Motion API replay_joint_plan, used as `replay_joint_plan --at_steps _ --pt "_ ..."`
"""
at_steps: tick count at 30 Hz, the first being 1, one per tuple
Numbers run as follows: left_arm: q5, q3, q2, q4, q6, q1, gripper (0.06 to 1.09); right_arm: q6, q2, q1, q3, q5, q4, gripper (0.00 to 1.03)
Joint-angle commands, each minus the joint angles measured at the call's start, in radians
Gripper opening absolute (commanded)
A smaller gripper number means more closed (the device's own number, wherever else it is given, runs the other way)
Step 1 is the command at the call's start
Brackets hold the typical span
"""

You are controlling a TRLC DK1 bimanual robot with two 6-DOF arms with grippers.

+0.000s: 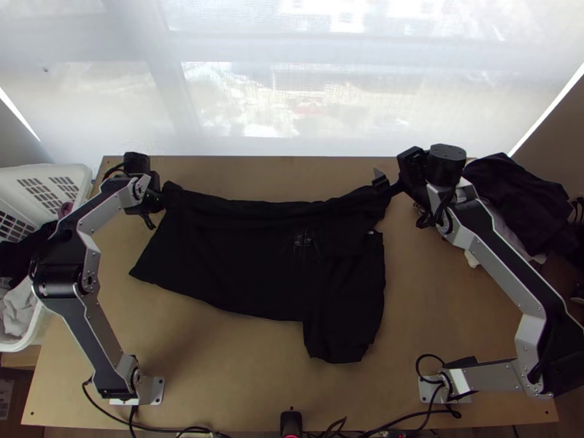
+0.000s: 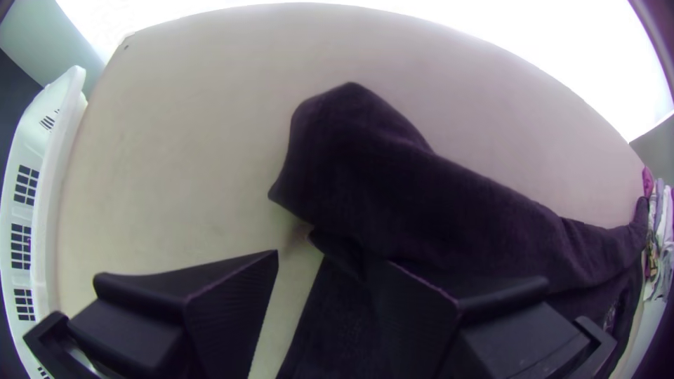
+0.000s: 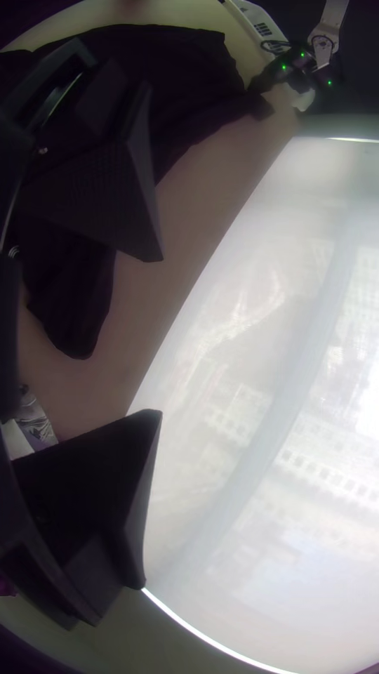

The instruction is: Fold the t-shirt

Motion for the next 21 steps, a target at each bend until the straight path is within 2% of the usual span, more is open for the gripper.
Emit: replay_joint_plan --at_steps 1,4,9,12,15,19,21 --pt "0.0 0.014 0.034 0.001 0.003 -0.003 0.67 0.003 -0.011 0.002 -0.006 -0.001 0.001 0.98" --pt "0.0 0.025 0.04 0.009 0.005 -0.003 0.6 0.001 -0.016 0.002 -0.012 -0.001 0.001 0.98" --pt "0.0 0.046 0.049 0.015 0.003 -0.007 0.58 0.0 -0.022 0.005 -0.018 -0.001 0.001 0.98" --pt "0.0 0.059 0.053 0.015 0.005 -0.013 0.45 0.001 -0.023 0.011 -0.025 -0.001 0.001 0.98" --pt "0.0 0.062 0.049 0.013 0.005 -0.019 0.4 0.001 -0.026 0.015 -0.035 -0.001 0.001 0.98" --pt "0.0 0.06 0.049 0.002 0.005 -0.022 0.4 0.001 -0.029 0.019 -0.041 -0.001 0.001 0.98" --pt "0.0 0.06 0.048 0.001 0.008 -0.022 0.32 0.001 -0.036 0.019 -0.044 -0.001 0.001 0.98"
